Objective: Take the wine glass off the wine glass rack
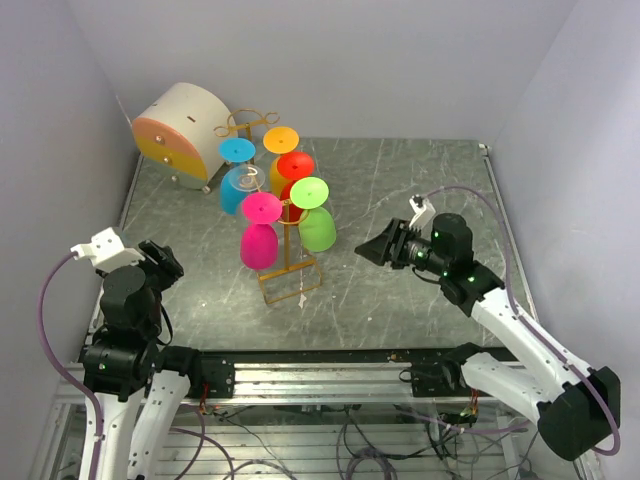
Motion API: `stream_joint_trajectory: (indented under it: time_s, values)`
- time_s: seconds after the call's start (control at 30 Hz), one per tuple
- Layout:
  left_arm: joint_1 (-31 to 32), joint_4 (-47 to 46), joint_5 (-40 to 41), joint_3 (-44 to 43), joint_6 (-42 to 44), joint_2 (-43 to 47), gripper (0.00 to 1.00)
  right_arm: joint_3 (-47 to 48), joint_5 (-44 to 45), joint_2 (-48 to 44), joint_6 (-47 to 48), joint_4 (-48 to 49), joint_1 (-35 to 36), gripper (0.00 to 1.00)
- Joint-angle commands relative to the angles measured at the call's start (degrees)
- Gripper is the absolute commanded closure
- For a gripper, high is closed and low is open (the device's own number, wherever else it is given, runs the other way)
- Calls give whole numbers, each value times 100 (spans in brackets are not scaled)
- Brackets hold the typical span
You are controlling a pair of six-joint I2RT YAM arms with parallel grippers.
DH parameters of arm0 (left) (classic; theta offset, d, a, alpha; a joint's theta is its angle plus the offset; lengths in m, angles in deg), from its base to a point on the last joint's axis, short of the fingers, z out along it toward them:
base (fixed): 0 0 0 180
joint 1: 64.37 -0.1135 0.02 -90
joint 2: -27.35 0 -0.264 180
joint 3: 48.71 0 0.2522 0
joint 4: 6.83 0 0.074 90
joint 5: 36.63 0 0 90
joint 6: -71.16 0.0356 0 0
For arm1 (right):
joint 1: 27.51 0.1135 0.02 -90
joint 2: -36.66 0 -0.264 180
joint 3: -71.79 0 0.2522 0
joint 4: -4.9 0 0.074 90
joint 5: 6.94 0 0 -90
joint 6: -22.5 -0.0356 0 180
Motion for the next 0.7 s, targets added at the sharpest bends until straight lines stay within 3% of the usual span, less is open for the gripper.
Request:
stream_joint_trajectory:
  time_s: [0.0, 0.4, 0.67]
  values:
    - [-40, -29, 144, -3, -67, -35, 33, 697, 199, 107, 210, -346, 18, 48]
    - [-47, 36, 226, -32, -124, -109, 34, 3053, 283, 1031, 161, -854, 19, 50]
    - [-46, 44, 241, -30, -135, -95, 35, 3650, -386, 1806, -191, -373, 8, 51]
